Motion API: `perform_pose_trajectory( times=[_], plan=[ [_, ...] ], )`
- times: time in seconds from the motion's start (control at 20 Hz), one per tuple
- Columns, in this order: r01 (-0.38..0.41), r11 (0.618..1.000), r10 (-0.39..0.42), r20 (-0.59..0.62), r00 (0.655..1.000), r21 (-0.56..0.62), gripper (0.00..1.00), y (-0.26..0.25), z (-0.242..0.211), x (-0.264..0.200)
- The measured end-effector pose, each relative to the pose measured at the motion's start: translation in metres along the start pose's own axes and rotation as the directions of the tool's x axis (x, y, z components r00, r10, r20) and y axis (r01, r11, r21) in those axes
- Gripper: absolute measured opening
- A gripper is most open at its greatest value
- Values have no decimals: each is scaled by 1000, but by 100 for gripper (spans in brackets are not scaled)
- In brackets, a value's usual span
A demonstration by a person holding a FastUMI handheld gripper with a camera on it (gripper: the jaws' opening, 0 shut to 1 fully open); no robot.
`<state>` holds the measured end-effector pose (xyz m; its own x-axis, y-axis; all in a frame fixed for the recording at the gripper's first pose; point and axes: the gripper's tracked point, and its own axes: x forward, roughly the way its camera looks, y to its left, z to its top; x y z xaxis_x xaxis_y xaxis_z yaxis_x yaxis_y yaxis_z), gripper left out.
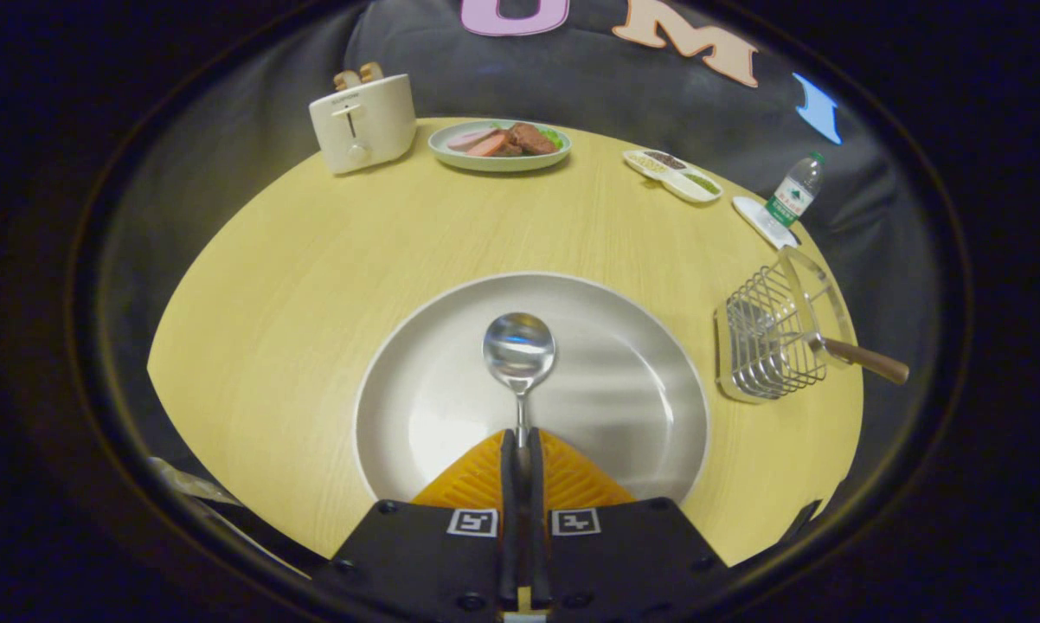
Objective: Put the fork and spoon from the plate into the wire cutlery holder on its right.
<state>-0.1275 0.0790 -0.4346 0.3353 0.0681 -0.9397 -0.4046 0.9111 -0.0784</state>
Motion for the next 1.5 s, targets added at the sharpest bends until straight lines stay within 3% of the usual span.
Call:
perform_pose_trajectory(
  times=[0.5,0.95,1.5],
  plan=[
    [-25,990,30,36,999,-139,6,-17,14,-24],
    [-60,970,61,-3,998,-238,5,-48,27,-55],
    [-39,964,41,2,999,-261,5,-115,68,-86]
  ],
)
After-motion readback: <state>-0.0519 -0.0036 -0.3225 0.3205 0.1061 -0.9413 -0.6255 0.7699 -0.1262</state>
